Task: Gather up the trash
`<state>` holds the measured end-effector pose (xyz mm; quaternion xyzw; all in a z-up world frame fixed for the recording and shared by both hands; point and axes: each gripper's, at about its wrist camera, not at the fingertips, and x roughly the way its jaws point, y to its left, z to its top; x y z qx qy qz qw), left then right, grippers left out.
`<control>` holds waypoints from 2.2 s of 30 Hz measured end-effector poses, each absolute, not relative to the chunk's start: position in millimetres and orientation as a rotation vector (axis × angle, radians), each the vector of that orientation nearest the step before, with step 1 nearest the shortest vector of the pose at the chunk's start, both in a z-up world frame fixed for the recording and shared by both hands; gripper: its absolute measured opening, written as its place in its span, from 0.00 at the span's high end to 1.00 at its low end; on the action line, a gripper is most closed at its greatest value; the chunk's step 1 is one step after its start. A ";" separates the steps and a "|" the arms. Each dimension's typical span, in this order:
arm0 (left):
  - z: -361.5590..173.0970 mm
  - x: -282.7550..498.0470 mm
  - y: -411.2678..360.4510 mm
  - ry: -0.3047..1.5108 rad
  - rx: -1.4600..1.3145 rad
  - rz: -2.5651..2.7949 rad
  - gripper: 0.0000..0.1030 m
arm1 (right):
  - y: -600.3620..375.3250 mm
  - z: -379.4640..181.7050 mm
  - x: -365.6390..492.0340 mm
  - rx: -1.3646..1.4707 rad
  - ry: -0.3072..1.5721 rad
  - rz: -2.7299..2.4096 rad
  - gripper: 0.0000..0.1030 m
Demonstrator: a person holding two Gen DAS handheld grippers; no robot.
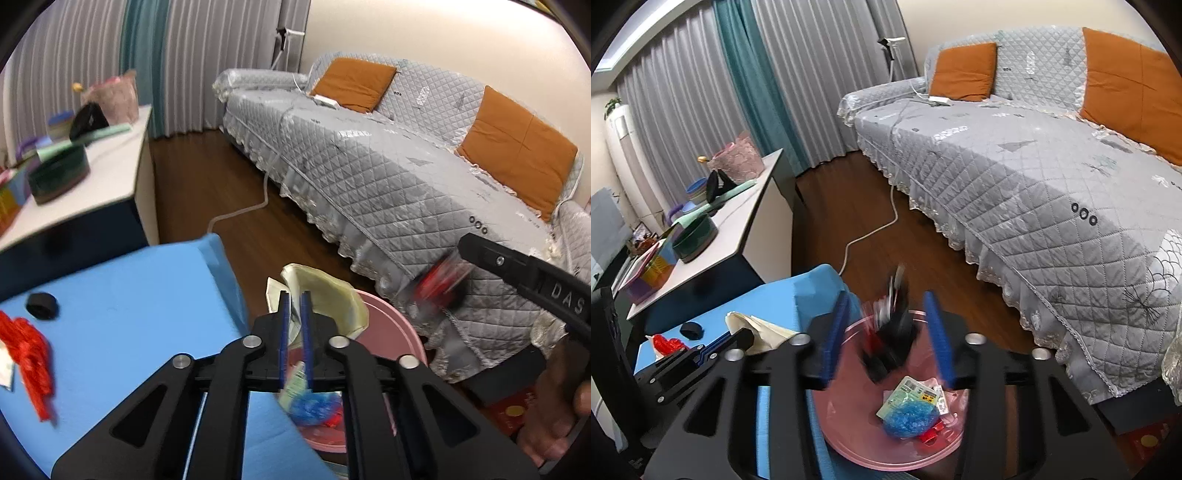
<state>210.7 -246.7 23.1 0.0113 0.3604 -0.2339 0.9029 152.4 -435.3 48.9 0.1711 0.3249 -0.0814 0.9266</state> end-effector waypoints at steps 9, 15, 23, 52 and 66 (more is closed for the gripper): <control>28.1 203.4 -237.6 0.744 0.005 -0.488 0.68 | -439.4 48.5 153.5 0.371 0.662 -0.175 0.46; 41.8 195.0 -210.2 0.717 -0.012 -0.459 0.68 | -422.4 52.4 154.9 0.343 0.645 -0.152 0.46; 58.2 183.2 -151.3 0.679 -0.049 -0.385 0.68 | -384.6 54.2 155.7 0.292 0.620 -0.095 0.46; -7.1 191.0 100.1 0.665 -0.254 0.077 0.72 | -174.2 17.2 160.8 0.201 0.607 0.296 0.77; -60.2 197.4 180.3 0.768 -0.446 0.227 0.72 | -80.9 -24.0 175.9 0.144 0.688 0.432 0.72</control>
